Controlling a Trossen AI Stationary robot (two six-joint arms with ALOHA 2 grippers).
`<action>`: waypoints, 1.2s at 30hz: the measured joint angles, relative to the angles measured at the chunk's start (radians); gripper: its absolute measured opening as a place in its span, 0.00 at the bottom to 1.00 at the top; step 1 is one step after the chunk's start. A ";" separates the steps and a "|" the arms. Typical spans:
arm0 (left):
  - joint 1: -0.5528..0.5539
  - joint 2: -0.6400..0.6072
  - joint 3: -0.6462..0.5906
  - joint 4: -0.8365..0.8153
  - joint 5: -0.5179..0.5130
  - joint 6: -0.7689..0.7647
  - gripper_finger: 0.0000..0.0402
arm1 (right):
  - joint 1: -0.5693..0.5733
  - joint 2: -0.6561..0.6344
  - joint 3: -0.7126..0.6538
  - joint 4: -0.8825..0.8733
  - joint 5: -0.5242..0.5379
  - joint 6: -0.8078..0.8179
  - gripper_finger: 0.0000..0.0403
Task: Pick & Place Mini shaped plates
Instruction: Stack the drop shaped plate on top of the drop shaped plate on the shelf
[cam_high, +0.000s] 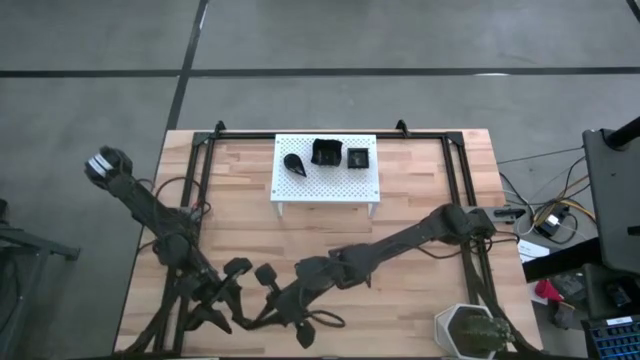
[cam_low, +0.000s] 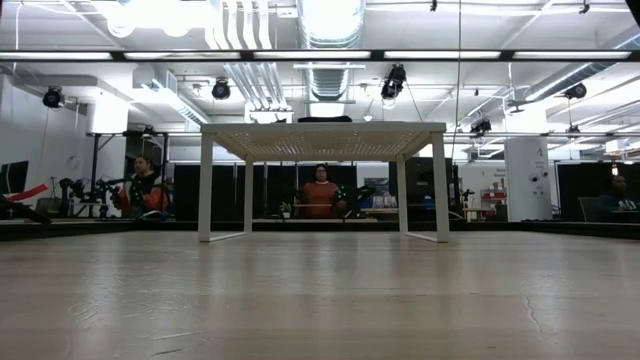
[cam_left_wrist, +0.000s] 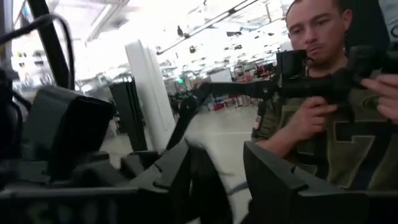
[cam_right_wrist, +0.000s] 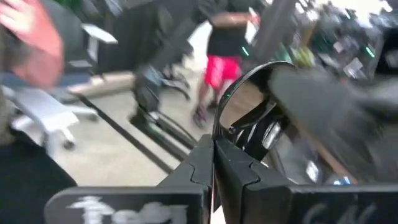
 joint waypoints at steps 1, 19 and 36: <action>0.000 -0.019 0.000 -0.031 0.000 -0.020 0.36 | 0.000 -0.009 0.002 -0.038 0.031 0.000 0.02; -0.003 -0.194 0.001 -0.552 -0.457 -0.194 0.35 | -0.035 -0.072 0.120 -0.708 0.462 0.300 0.02; -0.007 -0.270 0.001 -0.614 -0.624 -0.053 0.35 | -0.072 -0.073 0.164 -0.980 0.449 0.436 0.02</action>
